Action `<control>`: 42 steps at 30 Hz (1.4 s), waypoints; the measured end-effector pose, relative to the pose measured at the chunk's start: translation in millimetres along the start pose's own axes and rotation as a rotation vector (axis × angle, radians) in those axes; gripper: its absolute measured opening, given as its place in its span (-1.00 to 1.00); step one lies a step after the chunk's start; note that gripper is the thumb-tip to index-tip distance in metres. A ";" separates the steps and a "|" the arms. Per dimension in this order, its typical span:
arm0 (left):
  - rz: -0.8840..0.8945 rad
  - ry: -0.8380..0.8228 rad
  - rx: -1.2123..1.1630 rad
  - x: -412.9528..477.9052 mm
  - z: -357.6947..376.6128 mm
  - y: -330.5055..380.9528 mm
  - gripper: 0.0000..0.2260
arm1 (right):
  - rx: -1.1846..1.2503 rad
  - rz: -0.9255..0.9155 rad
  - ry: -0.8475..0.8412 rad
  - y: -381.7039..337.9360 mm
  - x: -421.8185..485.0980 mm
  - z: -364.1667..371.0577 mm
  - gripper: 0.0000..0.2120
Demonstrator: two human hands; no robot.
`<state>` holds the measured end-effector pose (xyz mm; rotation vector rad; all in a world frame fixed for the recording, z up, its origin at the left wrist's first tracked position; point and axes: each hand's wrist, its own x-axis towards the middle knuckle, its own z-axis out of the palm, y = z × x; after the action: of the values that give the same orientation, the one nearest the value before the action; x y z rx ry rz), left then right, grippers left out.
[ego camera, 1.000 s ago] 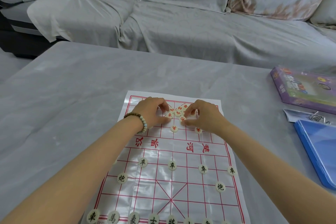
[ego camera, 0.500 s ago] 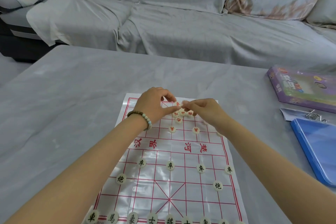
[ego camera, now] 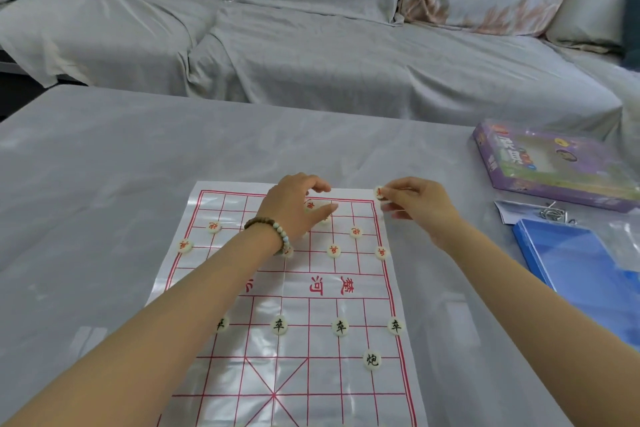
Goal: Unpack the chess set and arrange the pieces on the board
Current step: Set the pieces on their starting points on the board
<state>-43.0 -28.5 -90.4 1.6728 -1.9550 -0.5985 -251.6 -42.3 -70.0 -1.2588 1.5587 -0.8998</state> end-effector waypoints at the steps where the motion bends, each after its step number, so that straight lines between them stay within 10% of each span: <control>1: -0.013 -0.020 0.030 0.8 2.0 -2.1 -0.69 | -0.081 -0.037 -0.001 4.6 4.6 -4.6 -0.93; 17: 0.026 -0.178 0.145 5.2 7.8 -18.1 -0.59 | -0.631 -0.179 -0.009 30.1 19.6 12.6 -0.79; 42: -0.054 -0.204 -0.151 -0.8 -6.3 -26.7 -0.51 | -0.470 -0.201 -0.006 36.6 32.9 6.7 -0.89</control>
<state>-18.4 -31.8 -102.1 1.6290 -1.9522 -0.9465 -258.8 -66.6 -112.7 -1.7717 1.7206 -0.6671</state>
